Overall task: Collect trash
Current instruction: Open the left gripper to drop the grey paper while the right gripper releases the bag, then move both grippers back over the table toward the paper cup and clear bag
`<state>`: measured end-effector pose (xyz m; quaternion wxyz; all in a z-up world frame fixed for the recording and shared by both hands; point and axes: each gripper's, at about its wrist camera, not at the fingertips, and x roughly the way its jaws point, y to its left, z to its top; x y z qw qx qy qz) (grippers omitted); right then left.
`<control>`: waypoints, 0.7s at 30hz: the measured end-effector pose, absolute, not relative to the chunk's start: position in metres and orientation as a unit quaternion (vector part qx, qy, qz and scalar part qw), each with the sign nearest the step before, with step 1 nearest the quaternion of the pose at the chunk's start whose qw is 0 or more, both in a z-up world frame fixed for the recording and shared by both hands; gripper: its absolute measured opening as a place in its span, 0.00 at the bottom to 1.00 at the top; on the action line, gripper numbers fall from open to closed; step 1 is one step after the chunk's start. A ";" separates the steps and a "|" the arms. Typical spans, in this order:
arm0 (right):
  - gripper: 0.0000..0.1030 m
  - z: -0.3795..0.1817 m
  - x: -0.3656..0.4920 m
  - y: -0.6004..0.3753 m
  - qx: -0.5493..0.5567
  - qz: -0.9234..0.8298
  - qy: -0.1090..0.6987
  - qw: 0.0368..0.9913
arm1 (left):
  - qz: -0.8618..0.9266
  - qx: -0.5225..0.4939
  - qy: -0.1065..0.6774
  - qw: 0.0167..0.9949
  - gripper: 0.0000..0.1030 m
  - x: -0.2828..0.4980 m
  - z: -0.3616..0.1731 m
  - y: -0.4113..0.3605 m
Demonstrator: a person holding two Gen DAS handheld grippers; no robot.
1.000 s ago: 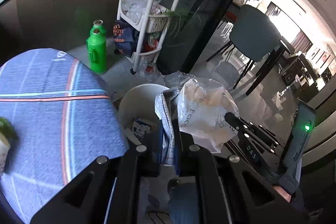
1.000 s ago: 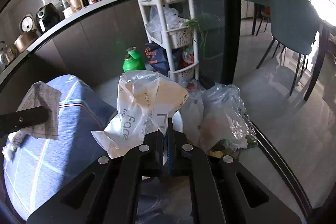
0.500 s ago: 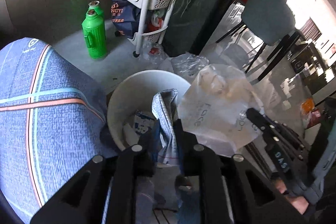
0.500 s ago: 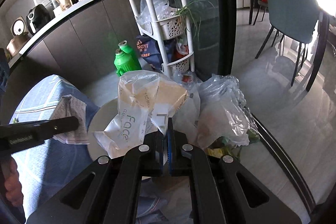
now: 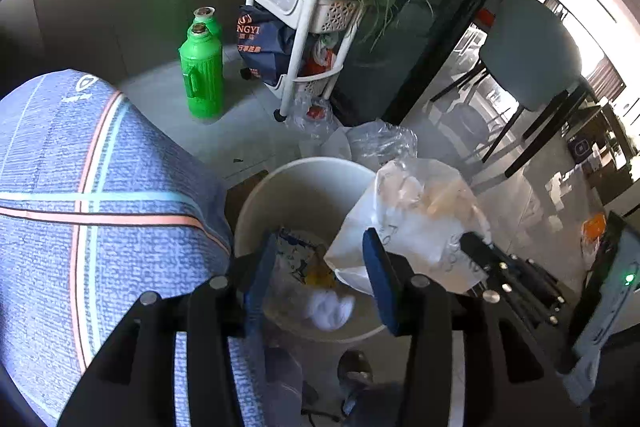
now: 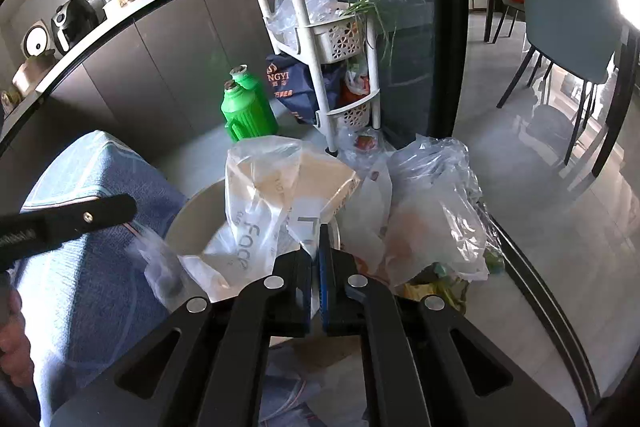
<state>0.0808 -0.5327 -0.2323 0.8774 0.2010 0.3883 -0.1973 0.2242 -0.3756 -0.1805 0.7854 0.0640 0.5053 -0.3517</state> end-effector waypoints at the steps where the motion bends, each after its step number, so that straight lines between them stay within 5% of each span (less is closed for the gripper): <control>1: 0.03 -0.233 0.082 -0.532 0.201 -0.196 0.389 0.877 | -0.351 0.063 0.503 0.787 0.46 0.225 -0.179 -0.374; 7: 0.11 -0.236 0.091 -0.525 0.186 -0.184 0.390 0.883 | -0.347 0.047 0.490 0.798 0.54 0.224 -0.167 -0.362; 12: 0.48 -0.233 0.091 -0.515 0.175 -0.163 0.386 0.891 | -0.341 0.037 0.480 0.807 0.62 0.223 -0.157 -0.350; 15: 0.62 -0.228 0.087 -0.511 0.172 -0.154 0.379 0.896 | -0.337 0.031 0.476 0.812 0.70 0.222 -0.152 -0.343; 19: 0.69 -0.220 0.081 -0.506 0.163 -0.152 0.374 0.900 | -0.330 0.024 0.470 0.818 0.80 0.219 -0.145 -0.334; 21: 0.84 -0.216 0.078 -0.503 0.167 -0.145 0.373 0.901 | -0.322 0.022 0.465 0.825 0.92 0.214 -0.138 -0.327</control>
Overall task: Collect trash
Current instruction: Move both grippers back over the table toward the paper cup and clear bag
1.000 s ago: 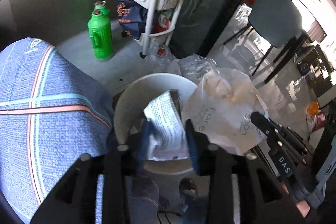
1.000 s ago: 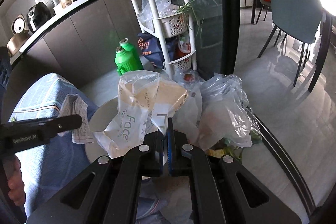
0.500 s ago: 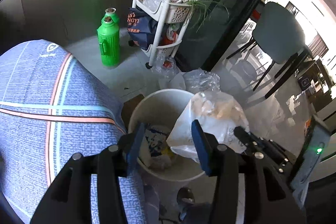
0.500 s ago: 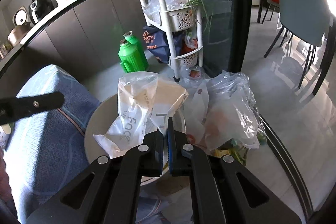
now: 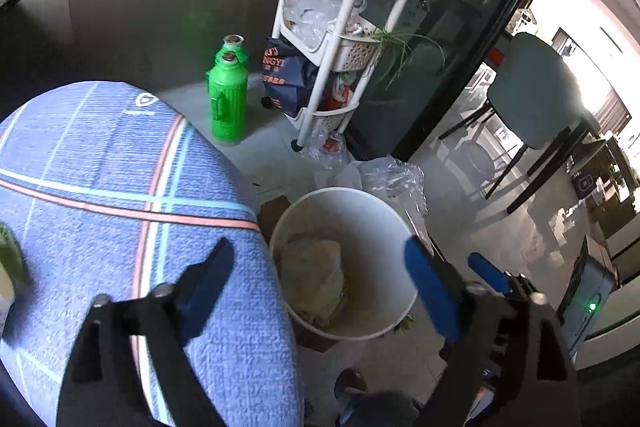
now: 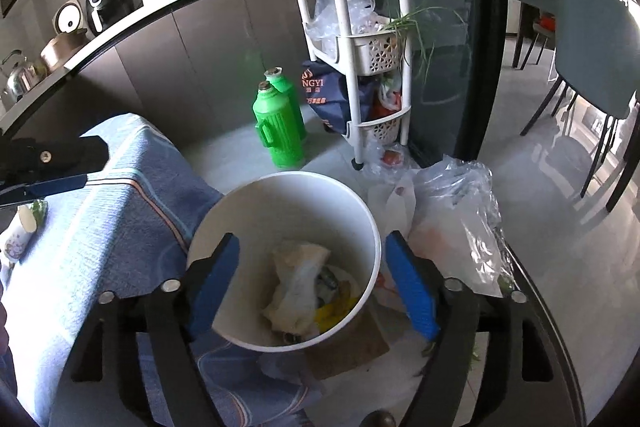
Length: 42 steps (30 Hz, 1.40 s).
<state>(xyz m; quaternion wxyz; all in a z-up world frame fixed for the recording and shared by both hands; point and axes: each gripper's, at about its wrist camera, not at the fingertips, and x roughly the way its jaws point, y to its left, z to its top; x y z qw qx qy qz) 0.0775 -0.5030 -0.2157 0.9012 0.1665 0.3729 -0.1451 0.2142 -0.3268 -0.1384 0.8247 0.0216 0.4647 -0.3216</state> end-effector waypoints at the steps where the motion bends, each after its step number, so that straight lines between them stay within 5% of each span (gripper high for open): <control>1: 0.90 -0.213 0.076 -0.501 0.166 -0.142 0.373 0.902 | -0.316 0.020 0.460 0.830 0.94 0.212 -0.135 -0.323; 23: 0.92 -0.124 0.041 -0.413 0.116 -0.070 0.342 0.930 | -0.173 -0.045 0.415 0.892 0.96 0.133 -0.055 -0.164; 42: 0.92 -0.087 0.067 -0.269 0.020 0.084 0.352 0.932 | -0.062 -0.118 0.426 0.895 0.96 0.107 -0.077 0.002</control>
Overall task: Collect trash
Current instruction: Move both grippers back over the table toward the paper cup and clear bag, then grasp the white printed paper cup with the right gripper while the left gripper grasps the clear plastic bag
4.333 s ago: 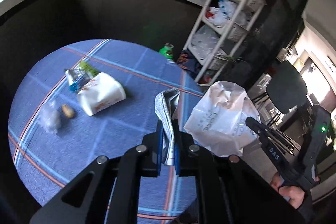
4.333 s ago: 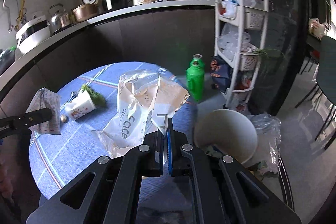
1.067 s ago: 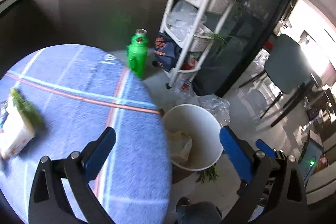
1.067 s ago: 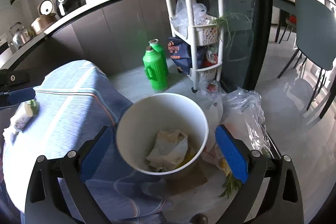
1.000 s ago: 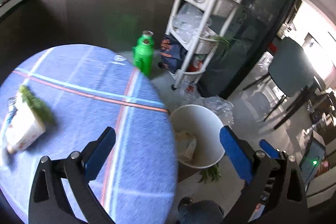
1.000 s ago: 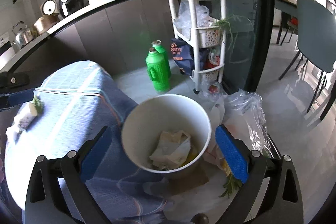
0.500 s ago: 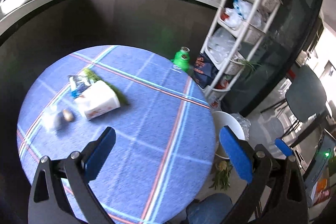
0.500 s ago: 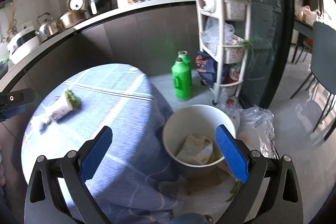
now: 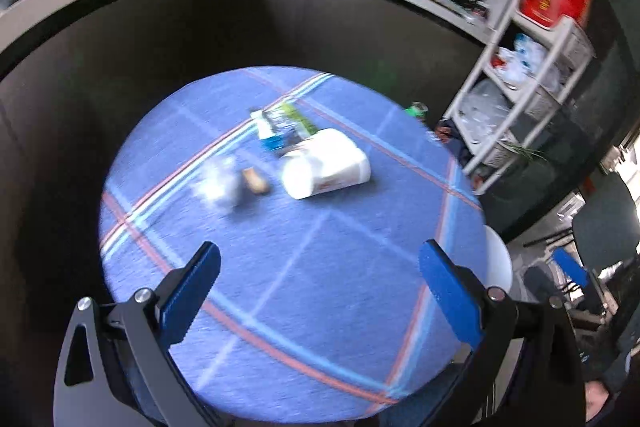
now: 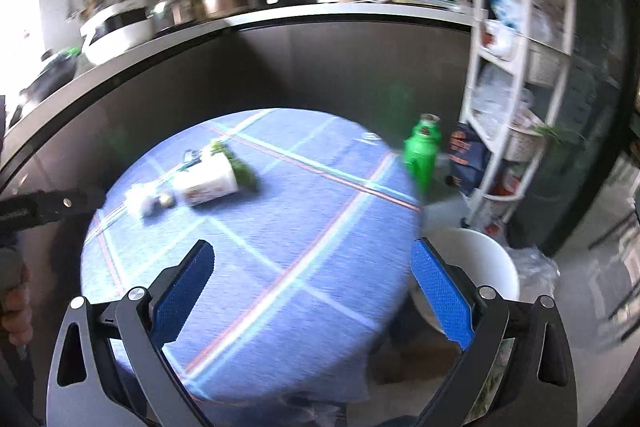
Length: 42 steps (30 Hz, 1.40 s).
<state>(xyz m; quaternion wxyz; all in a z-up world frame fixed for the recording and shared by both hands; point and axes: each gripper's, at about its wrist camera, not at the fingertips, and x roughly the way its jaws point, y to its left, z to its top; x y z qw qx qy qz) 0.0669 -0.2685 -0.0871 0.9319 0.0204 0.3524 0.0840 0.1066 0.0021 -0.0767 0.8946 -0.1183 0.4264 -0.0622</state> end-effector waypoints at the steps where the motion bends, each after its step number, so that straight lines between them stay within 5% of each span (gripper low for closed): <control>1: 0.92 -0.087 0.071 -0.260 0.016 0.093 0.355 0.930 | -0.057 -0.125 0.431 0.892 0.96 0.106 -0.082 0.015; 12: 0.91 -0.103 0.131 -0.166 0.002 0.175 0.388 0.905 | -0.047 -0.170 0.456 0.872 0.85 0.117 -0.123 0.082; 34: 0.92 -0.164 0.243 -0.120 -0.088 0.191 0.413 0.886 | -0.084 -0.159 0.474 0.862 0.83 0.209 -0.160 0.083; 37: 0.90 -0.166 0.245 -0.125 -0.062 0.198 0.418 0.885 | -0.089 -0.163 0.481 0.857 0.75 0.221 -0.168 0.084; 39: 0.74 -0.166 0.242 -0.126 -0.059 0.193 0.417 0.886 | -0.093 -0.170 0.484 0.853 0.69 0.230 -0.172 0.084; 42: 0.74 -0.165 0.234 -0.128 -0.062 0.195 0.414 0.887 | -0.091 -0.172 0.490 0.850 0.59 0.238 -0.177 0.084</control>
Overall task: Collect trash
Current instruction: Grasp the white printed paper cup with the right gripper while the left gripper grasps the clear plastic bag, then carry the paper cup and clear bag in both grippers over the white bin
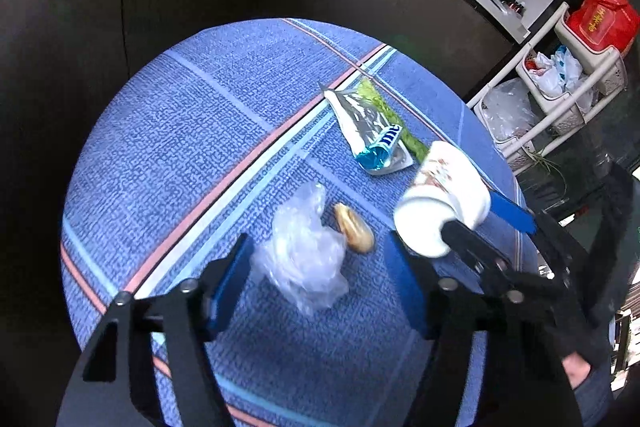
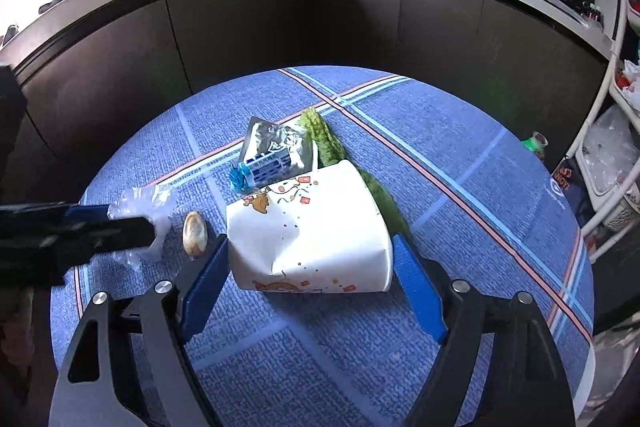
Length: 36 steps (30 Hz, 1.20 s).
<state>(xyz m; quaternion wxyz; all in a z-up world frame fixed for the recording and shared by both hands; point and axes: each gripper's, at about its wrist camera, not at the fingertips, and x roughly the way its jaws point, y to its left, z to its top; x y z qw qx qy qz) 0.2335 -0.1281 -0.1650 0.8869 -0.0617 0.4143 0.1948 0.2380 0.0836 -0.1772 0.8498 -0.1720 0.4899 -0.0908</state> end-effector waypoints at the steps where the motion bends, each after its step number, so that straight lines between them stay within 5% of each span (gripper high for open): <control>1: 0.74 -0.165 0.230 -0.129 -0.064 0.195 0.412 0.888 | -0.090 -0.172 0.492 0.849 0.56 0.240 -0.179 0.083; 11: 0.74 -0.149 0.183 -0.147 -0.060 0.178 0.393 0.900 | -0.090 -0.178 0.502 0.841 0.15 0.237 -0.185 0.080; 36: 0.74 -0.093 0.081 -0.253 0.016 0.101 0.331 0.938 | -0.203 -0.110 0.446 0.865 0.12 0.148 -0.080 -0.028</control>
